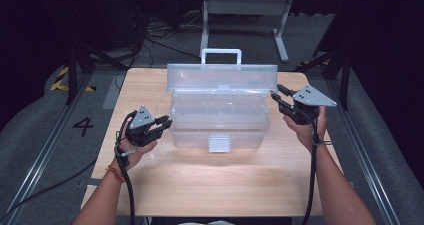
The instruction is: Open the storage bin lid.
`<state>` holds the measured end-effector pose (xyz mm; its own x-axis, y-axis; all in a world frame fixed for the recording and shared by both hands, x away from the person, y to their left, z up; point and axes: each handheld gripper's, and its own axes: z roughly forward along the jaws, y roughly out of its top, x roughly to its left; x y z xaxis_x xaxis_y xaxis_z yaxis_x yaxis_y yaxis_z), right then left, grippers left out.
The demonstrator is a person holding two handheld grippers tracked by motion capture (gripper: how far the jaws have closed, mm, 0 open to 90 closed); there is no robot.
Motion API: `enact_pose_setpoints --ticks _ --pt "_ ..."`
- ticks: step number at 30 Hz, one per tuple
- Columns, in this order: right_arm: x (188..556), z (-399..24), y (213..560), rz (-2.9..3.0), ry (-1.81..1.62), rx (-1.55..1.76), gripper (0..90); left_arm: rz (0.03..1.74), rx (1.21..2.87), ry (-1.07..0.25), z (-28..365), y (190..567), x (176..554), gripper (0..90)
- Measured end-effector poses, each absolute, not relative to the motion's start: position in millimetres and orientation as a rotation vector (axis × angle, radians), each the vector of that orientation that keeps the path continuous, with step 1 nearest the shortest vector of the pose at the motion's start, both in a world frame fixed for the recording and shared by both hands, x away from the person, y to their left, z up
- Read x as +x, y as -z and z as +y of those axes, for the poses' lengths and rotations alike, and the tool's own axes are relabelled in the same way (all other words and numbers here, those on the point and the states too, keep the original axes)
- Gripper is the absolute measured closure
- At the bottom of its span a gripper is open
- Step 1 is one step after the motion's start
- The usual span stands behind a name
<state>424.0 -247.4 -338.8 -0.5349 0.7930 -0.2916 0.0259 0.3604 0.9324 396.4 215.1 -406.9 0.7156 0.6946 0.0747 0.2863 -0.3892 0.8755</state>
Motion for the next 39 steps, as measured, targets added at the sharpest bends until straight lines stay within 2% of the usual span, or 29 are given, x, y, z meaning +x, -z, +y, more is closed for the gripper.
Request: enact_pose_setpoints --ticks 39 --pt "465.2 -236.7 303.9 1.784 -1.218 0.764 75.1 0.737 1.99 -0.552 210.9 408.5 398.1 72.7"
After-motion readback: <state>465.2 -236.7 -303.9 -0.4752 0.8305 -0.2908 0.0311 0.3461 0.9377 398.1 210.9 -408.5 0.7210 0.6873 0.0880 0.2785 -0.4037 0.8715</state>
